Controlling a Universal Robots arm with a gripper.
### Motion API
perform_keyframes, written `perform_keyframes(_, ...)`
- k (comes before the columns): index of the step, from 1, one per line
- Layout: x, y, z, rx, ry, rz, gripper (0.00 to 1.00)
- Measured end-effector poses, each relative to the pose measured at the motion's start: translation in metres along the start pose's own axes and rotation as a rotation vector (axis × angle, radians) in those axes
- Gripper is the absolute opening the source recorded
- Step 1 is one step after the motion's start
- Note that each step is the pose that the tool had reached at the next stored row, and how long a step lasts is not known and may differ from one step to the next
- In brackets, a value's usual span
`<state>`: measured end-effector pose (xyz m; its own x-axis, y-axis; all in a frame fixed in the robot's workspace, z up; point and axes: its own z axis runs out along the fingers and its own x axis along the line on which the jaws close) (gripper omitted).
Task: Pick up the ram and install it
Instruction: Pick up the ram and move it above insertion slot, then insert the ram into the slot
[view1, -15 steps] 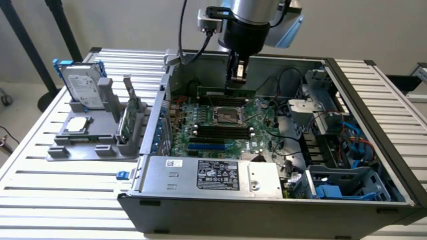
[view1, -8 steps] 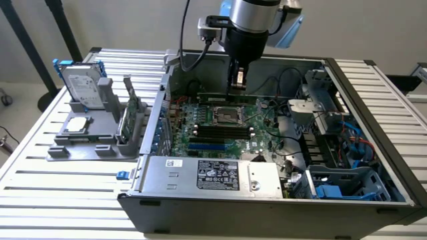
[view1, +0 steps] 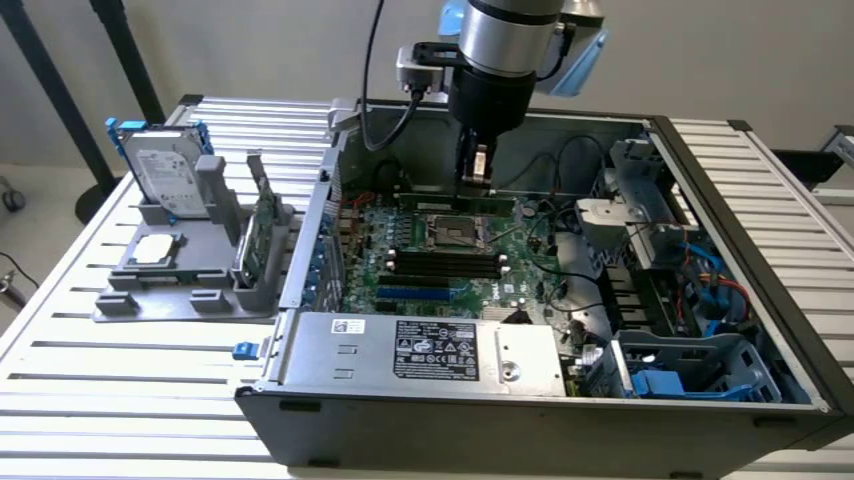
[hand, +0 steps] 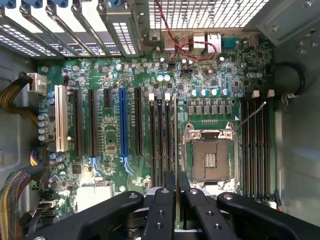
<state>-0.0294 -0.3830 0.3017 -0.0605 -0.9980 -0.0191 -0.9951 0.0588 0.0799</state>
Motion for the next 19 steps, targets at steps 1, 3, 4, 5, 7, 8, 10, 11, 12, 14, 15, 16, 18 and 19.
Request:
perform_keyframes(1, 0.0000, -0.0001, 0.0002, 0.0000, 0.0003, 0.002, 0.14)
perform_keyframes(3, 0.0000, -0.0001, 0.0002, 0.0000, 0.0003, 0.003, 0.14)
perform_keyframes(4, 0.0000, -0.0001, 0.0003, 0.0001, 0.0001, 0.003, 0.14)
perform_keyframes(5, 0.0000, -0.0001, 0.0004, 0.0001, 0.0000, 0.003, 0.14)
perform_keyframes(7, 0.0000, -0.0001, 0.0003, 0.0001, 0.0001, 0.003, 0.14)
perform_keyframes(8, 0.0000, -0.0001, 0.0003, 0.0001, 0.0001, 0.003, 0.14)
perform_keyframes(10, 0.0000, -0.0001, 0.0003, 0.0001, 0.0001, 0.003, 0.14)
perform_keyframes(11, 0.0000, -0.0001, 0.0003, 0.0001, 0.0001, 0.003, 0.14)
perform_keyframes(12, 0.0000, -0.0001, 0.0003, 0.0001, 0.0001, 0.003, 0.14)
perform_keyframes(14, 0.0000, -0.0001, 0.0003, 0.0000, 0.0003, 0.003, 0.14)
perform_keyframes(15, 0.0000, -0.0001, 0.0004, 0.0000, 0.0003, 0.003, 0.14)
perform_keyframes(16, 0.0000, -0.0001, 0.0011, 0.0004, -0.0001, 0.003, 0.14)
perform_keyframes(18, 0.0004, -0.0002, 0.0035, 0.0003, 0.0001, 0.003, 0.14)
perform_keyframes(19, 0.0007, -0.0003, 0.0053, 0.0002, 0.0002, 0.003, 0.14)
